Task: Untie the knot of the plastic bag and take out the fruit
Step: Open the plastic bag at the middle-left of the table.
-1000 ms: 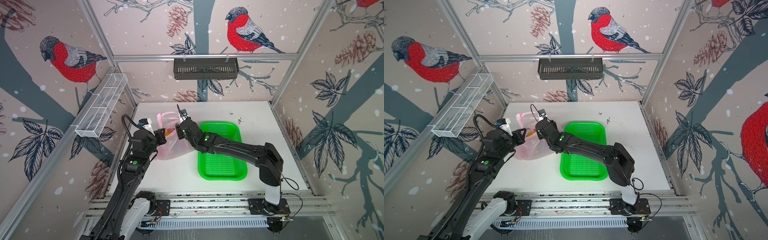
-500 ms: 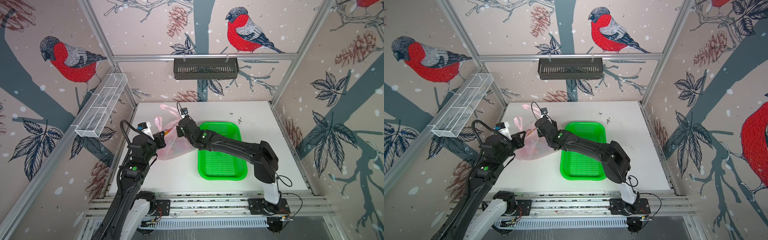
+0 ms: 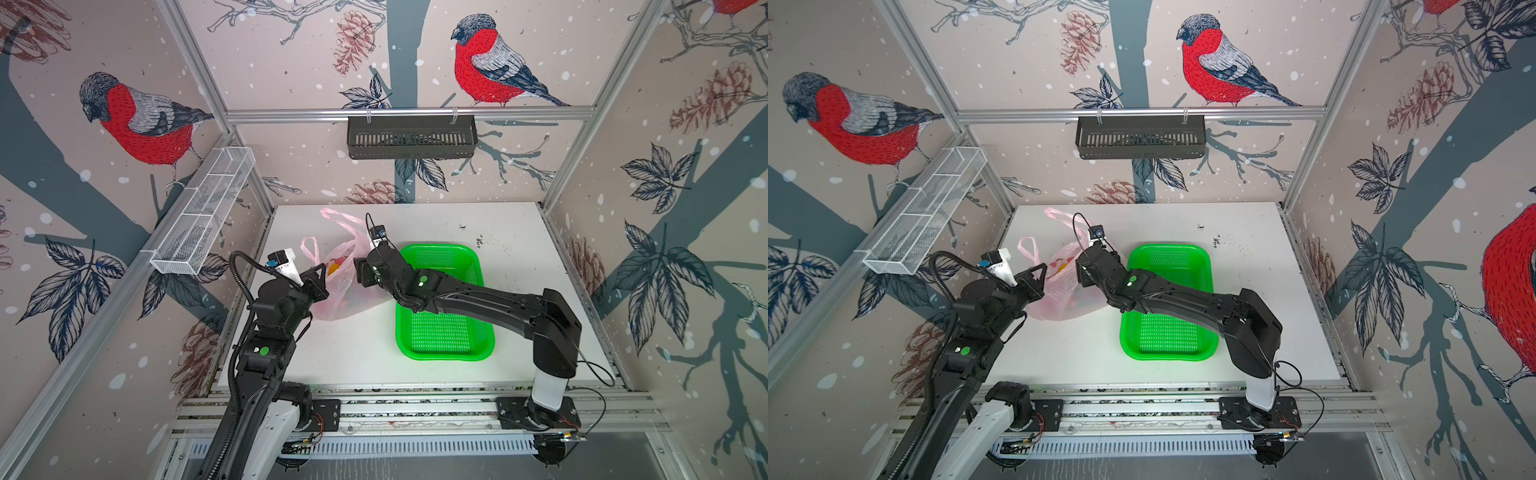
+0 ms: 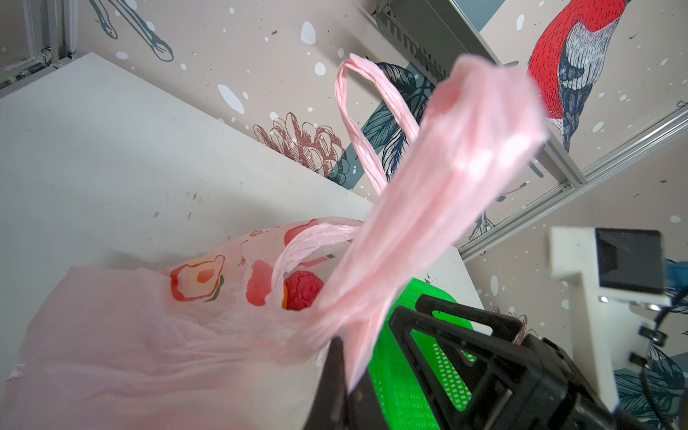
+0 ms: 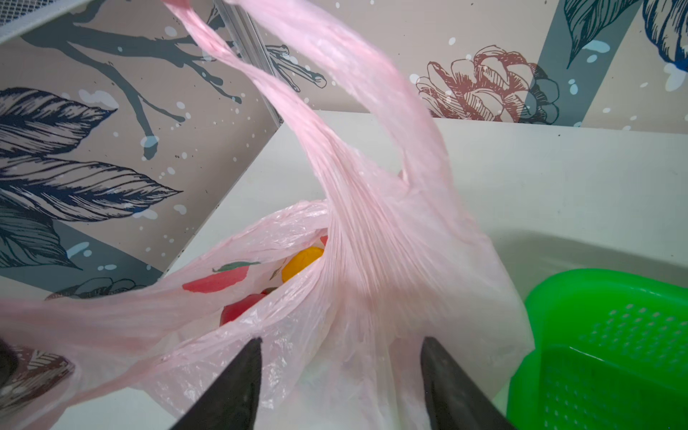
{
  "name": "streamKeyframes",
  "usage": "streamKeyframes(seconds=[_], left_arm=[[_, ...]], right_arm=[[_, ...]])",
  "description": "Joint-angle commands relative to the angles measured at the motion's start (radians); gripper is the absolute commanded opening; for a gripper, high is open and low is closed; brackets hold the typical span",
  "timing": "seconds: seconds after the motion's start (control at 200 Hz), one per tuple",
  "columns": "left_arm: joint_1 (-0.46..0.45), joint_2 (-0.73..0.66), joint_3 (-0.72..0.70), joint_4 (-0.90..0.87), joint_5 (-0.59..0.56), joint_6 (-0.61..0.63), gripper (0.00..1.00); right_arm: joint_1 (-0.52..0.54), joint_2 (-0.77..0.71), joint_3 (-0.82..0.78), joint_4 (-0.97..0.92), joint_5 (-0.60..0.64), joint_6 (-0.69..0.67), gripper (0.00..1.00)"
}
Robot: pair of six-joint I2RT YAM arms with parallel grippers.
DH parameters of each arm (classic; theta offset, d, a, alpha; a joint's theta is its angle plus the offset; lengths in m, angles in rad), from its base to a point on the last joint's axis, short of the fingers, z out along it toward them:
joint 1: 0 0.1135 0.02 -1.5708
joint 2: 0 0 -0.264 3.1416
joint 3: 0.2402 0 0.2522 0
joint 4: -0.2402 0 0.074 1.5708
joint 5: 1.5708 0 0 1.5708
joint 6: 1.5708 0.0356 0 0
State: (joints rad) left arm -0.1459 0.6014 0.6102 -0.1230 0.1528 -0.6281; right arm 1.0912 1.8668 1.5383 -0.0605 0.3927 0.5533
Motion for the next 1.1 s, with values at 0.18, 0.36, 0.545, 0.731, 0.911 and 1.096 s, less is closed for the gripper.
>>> streamKeyframes(seconds=[0.18,0.36,0.545,0.731,0.911,1.096], left_arm=[[0.002,-0.056,0.0,0.008,0.017,-0.01,0.04],[0.0,-0.085,-0.023,0.005,0.036,-0.014,0.04],[0.001,-0.106,-0.048,0.008,0.037,-0.015,0.04],[0.002,-0.119,-0.066,0.02,0.044,-0.012,0.04],[0.002,-0.132,-0.075,0.022,0.043,-0.004,0.04],[0.002,-0.143,-0.082,0.023,0.043,-0.005,0.04]], right_arm=[[-0.043,0.086,0.078,0.056,-0.029,0.119,0.7],[-0.062,0.123,0.113,0.07,-0.028,0.137,0.69],[-0.074,0.172,0.165,0.053,-0.042,0.148,0.7],[-0.079,0.224,0.229,0.011,-0.041,0.162,0.69],[-0.085,0.247,0.243,0.012,-0.046,0.175,0.65],[-0.091,0.251,0.238,0.001,-0.061,0.189,0.4]])
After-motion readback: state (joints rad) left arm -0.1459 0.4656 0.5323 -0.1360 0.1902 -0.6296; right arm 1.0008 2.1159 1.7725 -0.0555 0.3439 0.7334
